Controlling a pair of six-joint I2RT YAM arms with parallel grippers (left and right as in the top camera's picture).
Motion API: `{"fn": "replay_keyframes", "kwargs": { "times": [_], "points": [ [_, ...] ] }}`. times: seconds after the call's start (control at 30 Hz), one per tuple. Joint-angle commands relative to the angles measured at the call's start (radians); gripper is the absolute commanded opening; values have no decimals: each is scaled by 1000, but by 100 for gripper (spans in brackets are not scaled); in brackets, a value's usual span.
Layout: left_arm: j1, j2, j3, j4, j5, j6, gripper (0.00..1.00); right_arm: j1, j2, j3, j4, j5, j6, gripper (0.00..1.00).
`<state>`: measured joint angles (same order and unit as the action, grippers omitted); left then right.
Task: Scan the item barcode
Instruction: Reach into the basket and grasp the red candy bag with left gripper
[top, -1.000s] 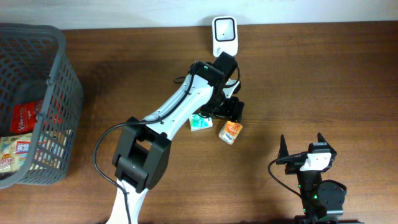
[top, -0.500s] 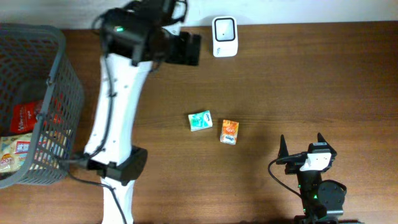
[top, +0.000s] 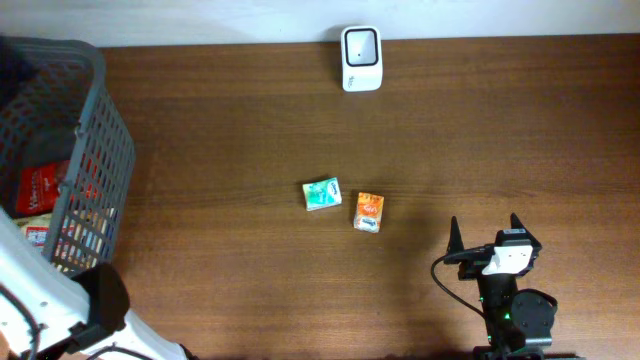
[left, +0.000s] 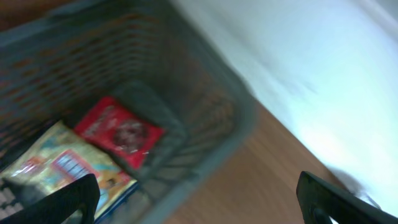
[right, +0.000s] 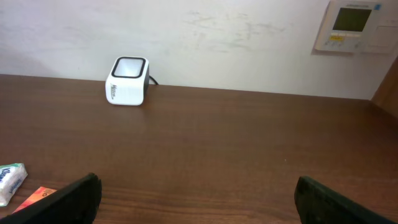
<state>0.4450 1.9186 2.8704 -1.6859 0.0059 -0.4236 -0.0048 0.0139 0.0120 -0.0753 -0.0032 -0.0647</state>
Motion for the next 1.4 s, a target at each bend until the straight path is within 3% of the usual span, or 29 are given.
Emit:
{"fn": "replay_keyframes", "kwargs": {
  "times": [0.0,0.2,0.37,0.43,0.53,0.63,0.87,1.03,1.2,1.27,1.37],
  "points": [
    [133,-3,-97,-2,-3,-59,99,8,-6,-6,-5,5,-6,98],
    [208,-2,-331,40,13,-58,99,8,-6,-6,-5,5,-6,99],
    [208,-2,-619,219,24,-58,100,7,-6,-6,-5,5,-6,99],
    [208,-2,-782,315,34,-58,86,8,-6,-6,-5,5,-6,99],
    [208,-2,-975,468,111,-58,84,8,-6,-6,-5,5,-6,99],
    [200,-2,-1114,589,109,-58,70,8,-6,-6,-5,5,-6,99],
    [195,-2,-1361,883,96,-58,65,8,-6,-6,-5,5,-6,99],
    [195,-2,-1452,986,-40,-58,60,7,-6,-6,-5,5,-6,99],
    [195,-2,-1504,1009,-40,-139,65,8,-6,-6,-5,5,-6,99],
    [195,-2,-1531,1054,-37,-193,75,8,-6,-6,-5,5,-6,99],
    [195,-2,-1561,1103,-2,-220,72,8,-6,-6,-5,5,-6,99]
  ]
}}
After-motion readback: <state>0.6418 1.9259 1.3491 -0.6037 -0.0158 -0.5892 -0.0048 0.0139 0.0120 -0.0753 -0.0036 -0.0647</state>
